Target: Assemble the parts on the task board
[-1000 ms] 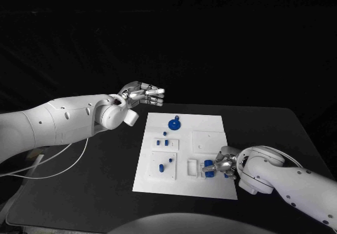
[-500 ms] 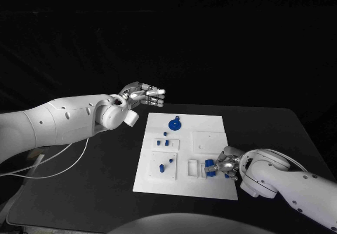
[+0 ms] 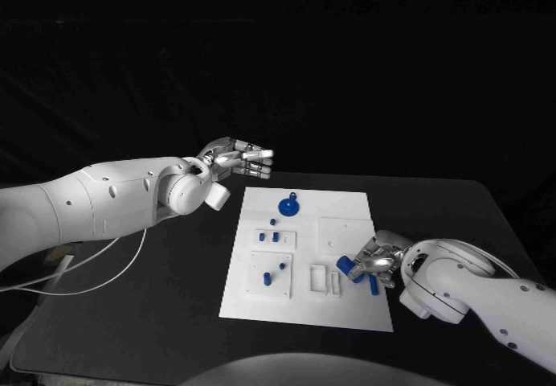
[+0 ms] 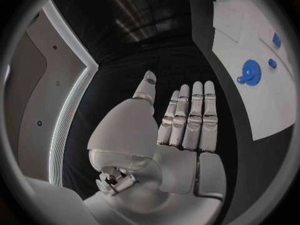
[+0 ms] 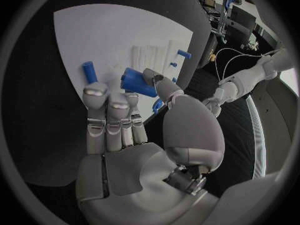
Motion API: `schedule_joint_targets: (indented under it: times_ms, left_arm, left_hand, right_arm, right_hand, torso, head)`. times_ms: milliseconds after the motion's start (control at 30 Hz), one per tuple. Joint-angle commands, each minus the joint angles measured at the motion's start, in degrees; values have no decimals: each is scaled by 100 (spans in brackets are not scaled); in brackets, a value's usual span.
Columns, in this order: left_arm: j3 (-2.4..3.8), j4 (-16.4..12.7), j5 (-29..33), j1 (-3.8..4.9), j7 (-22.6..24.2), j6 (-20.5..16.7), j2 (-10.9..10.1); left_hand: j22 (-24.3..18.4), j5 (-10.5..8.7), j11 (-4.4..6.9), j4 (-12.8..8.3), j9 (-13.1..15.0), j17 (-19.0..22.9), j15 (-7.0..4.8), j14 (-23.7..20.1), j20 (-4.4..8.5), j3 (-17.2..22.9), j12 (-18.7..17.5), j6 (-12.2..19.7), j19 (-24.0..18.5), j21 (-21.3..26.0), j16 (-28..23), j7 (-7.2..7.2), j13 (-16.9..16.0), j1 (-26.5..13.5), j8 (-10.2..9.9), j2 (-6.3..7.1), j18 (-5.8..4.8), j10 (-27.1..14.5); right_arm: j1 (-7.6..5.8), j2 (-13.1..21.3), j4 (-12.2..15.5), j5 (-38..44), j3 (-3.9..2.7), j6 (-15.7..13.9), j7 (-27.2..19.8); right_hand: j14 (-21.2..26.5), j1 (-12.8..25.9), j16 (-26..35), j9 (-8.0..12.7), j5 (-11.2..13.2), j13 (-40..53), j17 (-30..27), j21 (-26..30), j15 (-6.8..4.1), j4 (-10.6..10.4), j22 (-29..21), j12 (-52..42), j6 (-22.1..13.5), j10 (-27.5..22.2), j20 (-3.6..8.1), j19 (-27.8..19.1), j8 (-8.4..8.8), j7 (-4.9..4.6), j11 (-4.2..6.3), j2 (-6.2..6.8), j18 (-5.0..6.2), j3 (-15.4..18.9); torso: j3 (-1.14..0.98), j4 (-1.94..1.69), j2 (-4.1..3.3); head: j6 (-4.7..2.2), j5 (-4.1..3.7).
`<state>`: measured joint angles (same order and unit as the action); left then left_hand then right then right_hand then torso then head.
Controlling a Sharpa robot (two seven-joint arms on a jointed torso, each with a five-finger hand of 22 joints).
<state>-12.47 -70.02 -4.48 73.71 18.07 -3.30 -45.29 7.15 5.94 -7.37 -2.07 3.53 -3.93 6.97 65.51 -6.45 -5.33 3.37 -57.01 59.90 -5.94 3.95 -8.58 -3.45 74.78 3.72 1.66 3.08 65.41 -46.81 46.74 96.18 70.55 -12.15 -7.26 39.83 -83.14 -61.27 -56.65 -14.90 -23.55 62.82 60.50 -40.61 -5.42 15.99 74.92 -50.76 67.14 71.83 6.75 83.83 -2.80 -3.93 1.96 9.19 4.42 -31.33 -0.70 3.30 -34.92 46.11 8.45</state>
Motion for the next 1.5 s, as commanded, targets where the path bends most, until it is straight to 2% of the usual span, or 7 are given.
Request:
schedule_joint_targets:
  times_ms: [33, 233, 333, 467, 733, 1000, 1500]
  left_arm:
    - [3, -9, -3, 2, -13, 101, 15]
    - [3, -1, -4, 2, -36, 109, 30]
    - [3, -2, -5, 3, -47, 119, 38]
    - [2, -6, -7, 3, -67, 132, 44]
    - [2, -7, -14, 3, -105, 154, 50]
    - [2, -12, -27, 3, -146, 185, 50]
    - [2, -6, -51, 3, -196, 226, 48]
  left_hand:
    - [-5, 11, -12, 16, 7, -5, 15, 38, 11, 5, 9, 24, 33, -13, -20, -18, -3, 14, 15, 26, 81, -45]
    - [-19, 20, -13, 18, 7, -5, 14, 42, 12, 9, 10, 33, 34, -23, -21, -21, -4, 16, 15, 20, 81, -53]
    - [-19, 20, -13, 18, 7, -5, 14, 42, 12, 9, 10, 33, 34, -23, -21, -21, -4, 16, 15, 20, 81, -53]
    - [-25, 21, -15, 15, 7, -5, 13, 46, 13, 13, 9, 36, 35, -29, -20, -23, -3, 20, 15, 11, 82, -61]
    - [-25, 21, -15, 15, 7, -5, 13, 46, 13, 13, 9, 36, 35, -29, -20, -23, -3, 20, 15, 11, 82, -61]
    - [-51, 22, -21, 16, 7, -6, 14, 48, 12, 12, 9, 50, 33, -47, -19, -28, -3, 16, 15, -10, 82, -81]
    - [-70, 21, -28, 26, 7, -7, 17, 44, 10, 11, 9, 67, 28, -60, -19, -34, -3, 6, 13, -11, 82, -99]
  right_arm:
    - [-12, -41, 24, -188, -3, 155, 39]
    - [-36, -209, -14, -166, 15, 441, 74]
    - [-62, -316, -62, -127, 54, 595, 103]
    - [-80, -445, -134, -8, 106, 729, 127]
    - [-91, -623, -240, 185, 179, 840, 143]
    - [-105, -715, -324, 273, 210, 939, 154]
    - [-110, -791, -357, 272, 229, 981, 143]
  right_hand:
    - [0, -268, -13, 16, 22, -3, 15, -37, -10, -11, 455, -23, 107, 60, 1, 284, -83, 42, 32, -371, -28, 114]
    - [-8, -236, -22, 42, 101, -4, 40, -9, -4, -96, 447, -34, 117, 58, -4, 286, -82, 78, 34, -458, -44, 650]
    - [-7, -201, -12, 64, 450, -17, 38, 13, -4, -225, 441, -25, 113, 55, -7, 287, -81, 102, 35, -478, -53, 924]
    - [-15, -284, -9, 132, 861, -37, 48, 39, -10, -804, 440, -31, 148, 83, 8, 305, -82, 144, 45, -363, -85, 1195]
    - [-25, -107, -38, 143, 1254, -46, 81, 18, -10, -1537, 448, -49, 174, 144, 6, 311, -83, 166, 44, -202, -84, 1322]
    - [-27, 125, -45, 130, 1608, -76, 94, -3, -9, -1968, 449, -12, 206, 186, 6, 313, -85, 168, 45, -84, -88, 1144]
    - [-17, 357, -33, 89, 2077, -89, 106, 9, -19, -2436, 446, 29, 184, 175, 18, 309, -87, 156, 32, 236, -78, 1295]
  torso:
    - [1, -11, -5]
    - [-5, -10, -6]
    - [-8, -11, -7]
    - [-9, -10, -11]
    - [-8, -1, -9]
    - [-9, -3, -9]
    - [-9, -4, -11]
  head:
    - [11, 6]
    - [5, 17]
    - [9, 22]
    - [15, 37]
    - [25, 45]
    - [31, 62]
    - [53, 74]
